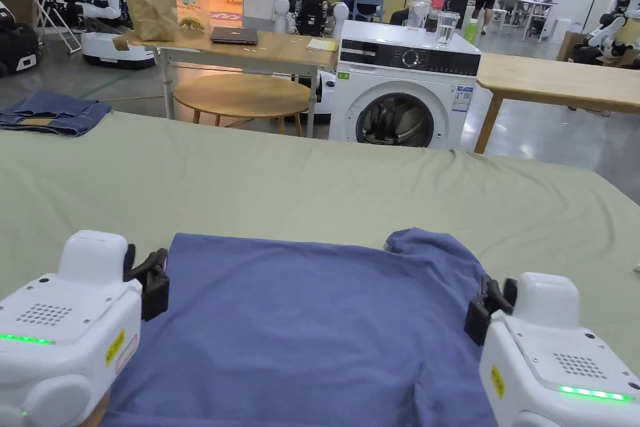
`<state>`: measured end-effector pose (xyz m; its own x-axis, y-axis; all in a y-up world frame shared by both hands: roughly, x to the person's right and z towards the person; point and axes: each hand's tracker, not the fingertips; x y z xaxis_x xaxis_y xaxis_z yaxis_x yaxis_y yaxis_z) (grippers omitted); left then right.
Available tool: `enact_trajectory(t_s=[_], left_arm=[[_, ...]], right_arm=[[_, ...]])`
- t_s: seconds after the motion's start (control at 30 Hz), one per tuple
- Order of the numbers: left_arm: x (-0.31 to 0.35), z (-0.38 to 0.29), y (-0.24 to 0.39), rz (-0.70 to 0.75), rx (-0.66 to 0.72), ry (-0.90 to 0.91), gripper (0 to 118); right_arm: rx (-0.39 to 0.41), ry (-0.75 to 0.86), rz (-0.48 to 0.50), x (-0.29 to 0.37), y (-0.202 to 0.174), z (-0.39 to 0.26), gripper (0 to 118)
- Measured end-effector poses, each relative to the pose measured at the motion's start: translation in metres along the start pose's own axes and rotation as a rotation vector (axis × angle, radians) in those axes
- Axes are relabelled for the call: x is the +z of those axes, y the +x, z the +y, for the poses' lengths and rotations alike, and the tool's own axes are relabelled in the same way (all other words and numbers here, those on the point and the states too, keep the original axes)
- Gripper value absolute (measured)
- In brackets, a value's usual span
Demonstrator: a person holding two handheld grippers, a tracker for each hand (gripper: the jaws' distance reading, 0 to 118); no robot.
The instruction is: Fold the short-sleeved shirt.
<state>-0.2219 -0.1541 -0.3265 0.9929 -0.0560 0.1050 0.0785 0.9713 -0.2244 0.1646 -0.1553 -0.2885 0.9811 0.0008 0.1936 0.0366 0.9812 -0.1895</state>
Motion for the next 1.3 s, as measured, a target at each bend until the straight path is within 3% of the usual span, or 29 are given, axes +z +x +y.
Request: enact_trajectory(t_s=[0.07, 0.1, 0.33, 0.6, 0.63, 0.67, 0.9, 1.03, 1.13, 1.2, 1.3], left_arm=[[-0.003, 0.003, 0.008, 0.024, -0.027, 0.014, 2], [-0.004, 0.004, 0.012, 0.04, -0.031, 0.023, 0], [0.004, 0.01, 0.002, 0.038, 0.014, -0.021, 0], [0.008, -0.017, -0.065, -0.005, 0.121, -0.496, 0], [0.008, -0.023, -0.071, 0.005, 0.132, -0.549, 5], [0.008, -0.03, -0.079, 0.015, 0.144, -0.6, 23], [-0.008, -0.079, -0.098, -0.001, 0.265, -0.803, 57], [-0.021, -0.103, -0.091, 0.031, 0.236, -0.912, 60], [-0.015, -0.103, -0.078, 0.053, 0.203, -0.865, 60], [-0.016, -0.108, -0.076, 0.07, 0.13, -0.852, 53], [-0.017, -0.107, -0.068, 0.019, 0.087, -0.841, 20]], right_arm=[[-0.005, 0.025, 0.013, -0.001, -0.012, 0.002, 2], [0.0, 0.03, 0.012, -0.001, -0.016, 0.003, 0], [0.04, 0.034, 0.026, 0.002, -0.024, 0.003, 0], [0.029, -0.081, 0.041, -0.009, -0.009, -0.015, 0], [0.034, -0.089, 0.041, -0.01, -0.008, -0.017, 0], [0.036, -0.098, 0.043, -0.011, -0.006, -0.019, 0], [0.039, -0.168, 0.037, -0.017, 0.003, -0.031, 0], [0.038, -0.207, 0.041, -0.018, 0.007, -0.039, 0], [0.054, -0.232, 0.039, -0.017, 0.01, -0.044, 0], [0.065, -0.259, 0.038, -0.017, 0.015, -0.045, 0], [0.067, -0.33, 0.045, -0.017, 0.029, -0.043, 0]])
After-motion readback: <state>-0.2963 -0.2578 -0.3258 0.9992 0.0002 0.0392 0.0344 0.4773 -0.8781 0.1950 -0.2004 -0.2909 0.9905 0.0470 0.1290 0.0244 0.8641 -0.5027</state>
